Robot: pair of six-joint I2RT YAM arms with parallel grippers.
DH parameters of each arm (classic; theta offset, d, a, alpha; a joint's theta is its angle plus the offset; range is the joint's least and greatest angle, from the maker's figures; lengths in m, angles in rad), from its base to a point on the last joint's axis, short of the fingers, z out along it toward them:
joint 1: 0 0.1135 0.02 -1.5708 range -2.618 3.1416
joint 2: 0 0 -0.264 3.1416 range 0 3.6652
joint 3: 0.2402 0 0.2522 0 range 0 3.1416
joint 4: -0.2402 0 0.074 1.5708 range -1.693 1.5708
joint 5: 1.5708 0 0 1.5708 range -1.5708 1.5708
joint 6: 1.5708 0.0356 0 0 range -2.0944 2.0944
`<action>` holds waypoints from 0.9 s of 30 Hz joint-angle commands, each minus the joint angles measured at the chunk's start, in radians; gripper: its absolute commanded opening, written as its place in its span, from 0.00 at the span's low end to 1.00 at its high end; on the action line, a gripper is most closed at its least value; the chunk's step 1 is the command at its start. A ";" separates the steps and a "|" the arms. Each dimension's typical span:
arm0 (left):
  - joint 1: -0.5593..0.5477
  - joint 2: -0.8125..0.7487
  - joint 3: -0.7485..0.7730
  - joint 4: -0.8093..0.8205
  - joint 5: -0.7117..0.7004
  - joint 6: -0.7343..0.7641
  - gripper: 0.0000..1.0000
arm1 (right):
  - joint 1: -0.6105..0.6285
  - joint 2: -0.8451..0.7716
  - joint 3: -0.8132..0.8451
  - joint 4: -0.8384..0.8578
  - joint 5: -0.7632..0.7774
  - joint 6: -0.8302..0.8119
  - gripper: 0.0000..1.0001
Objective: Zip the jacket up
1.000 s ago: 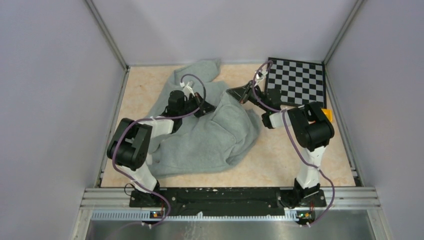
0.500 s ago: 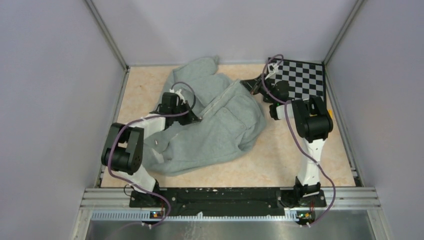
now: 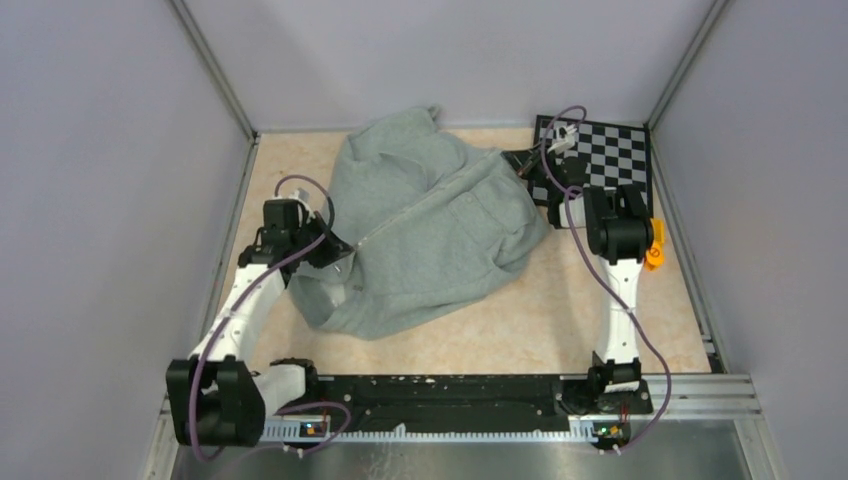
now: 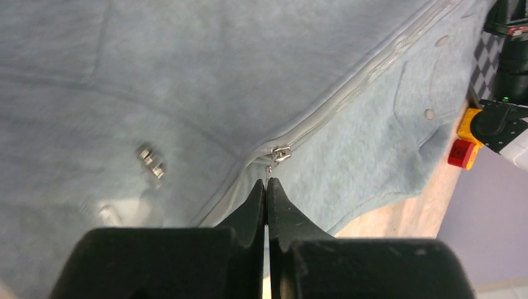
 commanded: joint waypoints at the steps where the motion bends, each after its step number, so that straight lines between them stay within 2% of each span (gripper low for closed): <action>1: 0.039 -0.128 0.027 -0.252 -0.147 -0.028 0.00 | -0.042 0.031 0.084 0.040 0.171 0.014 0.00; 7: 0.044 -0.284 0.113 -0.485 -0.238 -0.032 0.00 | -0.040 0.076 0.149 -0.012 0.222 -0.002 0.00; 11: 0.045 -0.333 0.168 -0.615 -0.270 -0.026 0.00 | -0.037 0.087 0.164 -0.025 0.240 -0.031 0.00; 15: 0.043 -0.342 0.115 -0.620 -0.132 0.048 0.00 | -0.030 0.094 0.179 -0.009 0.214 -0.050 0.00; 20: 0.044 -0.351 0.101 -0.650 -0.233 0.034 0.00 | -0.016 0.096 0.219 -0.072 0.226 -0.099 0.00; 22: 0.043 -0.355 0.091 -0.621 -0.230 0.026 0.00 | -0.013 0.098 0.237 -0.091 0.216 -0.116 0.00; 24: 0.044 -0.343 0.083 -0.604 -0.233 0.011 0.00 | -0.005 0.089 0.276 -0.178 0.193 -0.143 0.00; 25: 0.044 -0.338 0.087 -0.595 -0.244 0.012 0.07 | 0.002 0.067 0.282 -0.250 0.201 -0.168 0.11; 26: 0.044 -0.337 0.093 -0.587 -0.256 0.018 0.32 | 0.011 0.035 0.273 -0.319 0.221 -0.202 0.30; 27: 0.043 -0.335 0.104 -0.577 -0.279 0.017 0.50 | 0.021 -0.007 0.259 -0.393 0.256 -0.239 0.59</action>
